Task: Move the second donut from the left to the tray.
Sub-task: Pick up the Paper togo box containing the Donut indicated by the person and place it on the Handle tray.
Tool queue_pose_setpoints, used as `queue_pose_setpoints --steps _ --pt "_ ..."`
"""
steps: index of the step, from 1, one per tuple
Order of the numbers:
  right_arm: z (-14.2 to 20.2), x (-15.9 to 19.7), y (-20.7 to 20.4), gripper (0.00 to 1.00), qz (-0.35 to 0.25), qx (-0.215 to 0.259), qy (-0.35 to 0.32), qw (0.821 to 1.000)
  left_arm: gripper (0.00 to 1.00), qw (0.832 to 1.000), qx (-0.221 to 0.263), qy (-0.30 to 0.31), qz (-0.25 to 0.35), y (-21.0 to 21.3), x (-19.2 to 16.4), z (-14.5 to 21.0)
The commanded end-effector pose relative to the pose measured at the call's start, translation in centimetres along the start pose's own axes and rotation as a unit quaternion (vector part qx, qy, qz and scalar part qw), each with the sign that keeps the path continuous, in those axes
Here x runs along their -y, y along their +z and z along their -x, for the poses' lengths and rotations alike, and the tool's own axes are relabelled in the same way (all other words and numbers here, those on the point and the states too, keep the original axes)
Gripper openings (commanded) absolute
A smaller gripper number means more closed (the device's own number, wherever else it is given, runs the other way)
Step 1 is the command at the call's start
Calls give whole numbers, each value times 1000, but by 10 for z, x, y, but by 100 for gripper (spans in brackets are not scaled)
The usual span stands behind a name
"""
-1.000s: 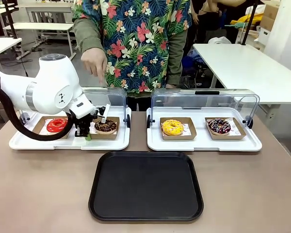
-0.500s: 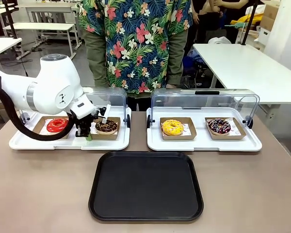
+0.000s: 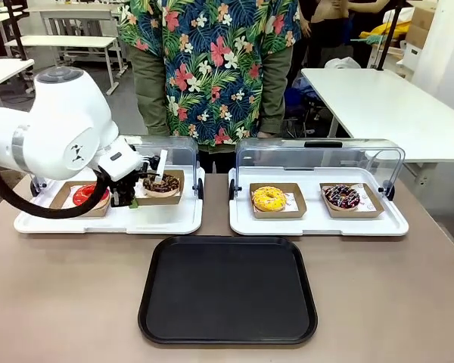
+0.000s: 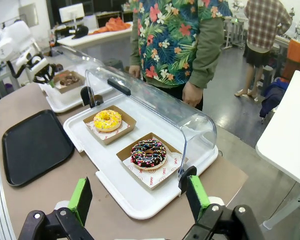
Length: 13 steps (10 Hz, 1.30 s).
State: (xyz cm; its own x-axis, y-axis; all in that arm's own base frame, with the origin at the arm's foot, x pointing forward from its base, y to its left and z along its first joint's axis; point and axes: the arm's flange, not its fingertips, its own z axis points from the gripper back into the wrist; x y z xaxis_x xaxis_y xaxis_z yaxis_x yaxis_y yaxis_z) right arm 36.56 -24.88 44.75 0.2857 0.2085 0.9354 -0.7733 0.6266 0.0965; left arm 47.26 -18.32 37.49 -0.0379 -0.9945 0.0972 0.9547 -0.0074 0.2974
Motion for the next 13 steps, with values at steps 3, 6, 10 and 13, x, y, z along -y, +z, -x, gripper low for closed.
queue_pose_setpoints --steps 3,6,10,13 --pt "-2 2 -1 100 2 17 11 1000 2 999 4 21 -37 59 67 -32" --pt "-2 2 -1 100 2 17 11 1000 2 999 8 37 -1 78 110 -63" --pt "-2 2 -1 100 2 17 11 1000 2 999 15 23 16 63 150 -115" --pt "-2 2 -1 100 2 17 11 1000 2 1000 18 2 14 43 179 -154"
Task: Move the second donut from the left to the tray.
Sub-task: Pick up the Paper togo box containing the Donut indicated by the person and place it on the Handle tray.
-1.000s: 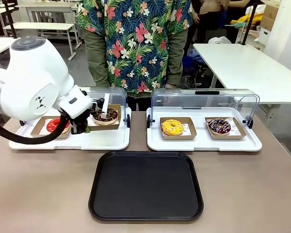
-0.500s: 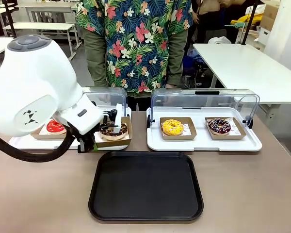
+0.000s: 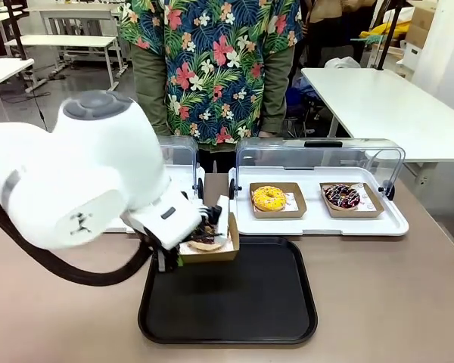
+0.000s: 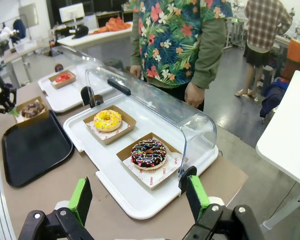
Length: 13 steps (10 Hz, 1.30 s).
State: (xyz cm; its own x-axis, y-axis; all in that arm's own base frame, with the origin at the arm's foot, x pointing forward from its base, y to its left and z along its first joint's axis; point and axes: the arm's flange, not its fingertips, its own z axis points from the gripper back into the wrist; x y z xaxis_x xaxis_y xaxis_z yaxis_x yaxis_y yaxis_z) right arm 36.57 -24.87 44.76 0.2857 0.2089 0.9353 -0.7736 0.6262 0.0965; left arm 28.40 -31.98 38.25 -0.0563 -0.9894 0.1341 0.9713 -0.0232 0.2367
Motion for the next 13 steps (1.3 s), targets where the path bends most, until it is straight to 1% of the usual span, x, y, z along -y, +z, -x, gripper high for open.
queue_pose_setpoints --steps 1,3,5,7,9,13 --pt "-1 2 -1 100 2 17 11 1000 2 1000 3 -8 -22 -13 7 -18" --pt "-1 2 -1 100 2 17 11 1000 2 1000 3 -27 -7 -30 14 -35" --pt "-1 2 -1 100 2 17 11 1000 2 999 5 -38 -9 -38 24 -46" --pt "-1 2 -1 100 2 17 11 1000 2 999 17 -50 -6 -47 30 -48" --pt "-1 2 -1 100 2 17 11 1000 2 999 10 -52 -10 -51 36 -50" --pt "-1 2 -1 100 2 17 11 1000 2 999 -1 -49 4 -63 34 -51"
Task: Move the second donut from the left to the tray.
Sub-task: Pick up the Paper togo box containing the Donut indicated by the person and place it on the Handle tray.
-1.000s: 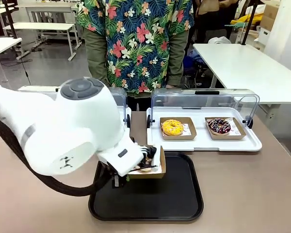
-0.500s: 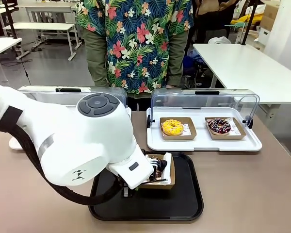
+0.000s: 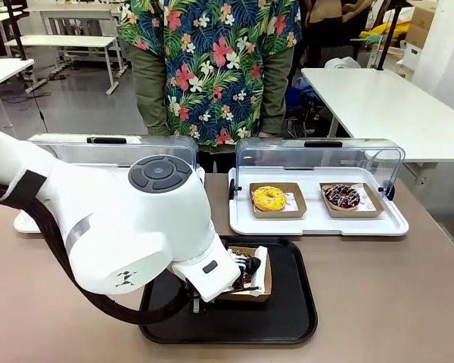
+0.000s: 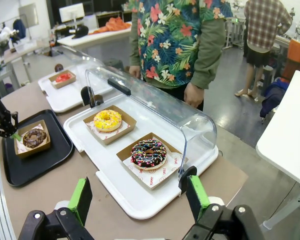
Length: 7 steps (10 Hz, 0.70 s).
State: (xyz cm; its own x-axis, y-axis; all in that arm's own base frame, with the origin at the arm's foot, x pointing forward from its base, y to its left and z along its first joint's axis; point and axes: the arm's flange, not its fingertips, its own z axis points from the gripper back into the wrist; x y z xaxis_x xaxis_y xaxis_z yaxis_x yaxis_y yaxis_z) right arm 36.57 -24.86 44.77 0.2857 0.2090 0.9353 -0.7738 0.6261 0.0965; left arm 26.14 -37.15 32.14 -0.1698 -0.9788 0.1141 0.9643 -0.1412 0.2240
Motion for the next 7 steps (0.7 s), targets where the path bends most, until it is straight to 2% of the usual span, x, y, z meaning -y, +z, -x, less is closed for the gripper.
queue_pose_setpoints --steps 1,3,4,5,6,7 --pt "-1 2 -1 100 2 17 11 1000 2 1000 -5 12 -3 -4 -3 -6" --pt "-1 2 -1 100 2 17 11 1000 2 1000 -6 23 11 -4 -8 -4" --pt "-1 2 -1 100 2 17 11 1000 58 999 -14 24 18 -4 -11 -2" --pt "-1 2 -1 100 2 17 11 1000 58 999 -16 25 23 -5 -14 -1" --pt "-1 2 -1 100 2 17 11 1000 100 999 -17 27 28 -3 -16 0" --pt "-1 2 -1 100 2 17 11 1000 61 999 -20 30 20 5 -18 2"
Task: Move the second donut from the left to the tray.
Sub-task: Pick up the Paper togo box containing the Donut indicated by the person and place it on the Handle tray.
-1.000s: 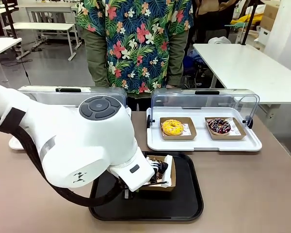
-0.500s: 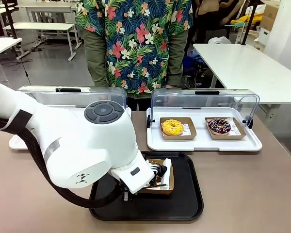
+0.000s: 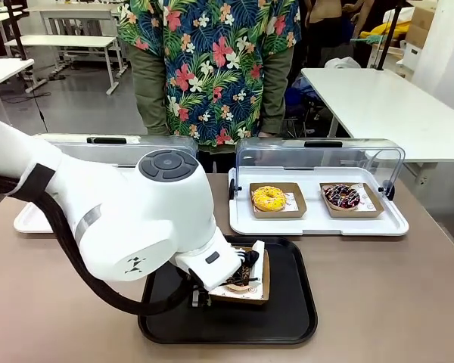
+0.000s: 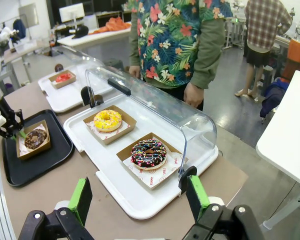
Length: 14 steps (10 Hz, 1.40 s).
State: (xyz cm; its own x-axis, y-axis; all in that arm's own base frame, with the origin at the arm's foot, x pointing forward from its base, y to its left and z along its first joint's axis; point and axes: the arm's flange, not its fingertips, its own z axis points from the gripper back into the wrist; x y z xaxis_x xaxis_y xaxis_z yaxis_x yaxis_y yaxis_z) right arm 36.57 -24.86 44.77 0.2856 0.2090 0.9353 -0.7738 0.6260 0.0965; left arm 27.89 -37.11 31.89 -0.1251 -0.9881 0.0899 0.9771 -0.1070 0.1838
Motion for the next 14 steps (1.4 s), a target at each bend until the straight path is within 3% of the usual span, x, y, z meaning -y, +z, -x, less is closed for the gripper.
queue_pose_setpoints --steps 1,6,14 --pt "-1 2 -1 100 2 17 11 1000 100 1000 -3 16 -7 22 -2 1" --pt "-1 2 -1 100 2 17 11 1000 100 1000 7 24 -6 69 -5 6" --pt "-1 2 -1 100 2 17 11 1000 100 999 6 28 -18 68 -3 0"
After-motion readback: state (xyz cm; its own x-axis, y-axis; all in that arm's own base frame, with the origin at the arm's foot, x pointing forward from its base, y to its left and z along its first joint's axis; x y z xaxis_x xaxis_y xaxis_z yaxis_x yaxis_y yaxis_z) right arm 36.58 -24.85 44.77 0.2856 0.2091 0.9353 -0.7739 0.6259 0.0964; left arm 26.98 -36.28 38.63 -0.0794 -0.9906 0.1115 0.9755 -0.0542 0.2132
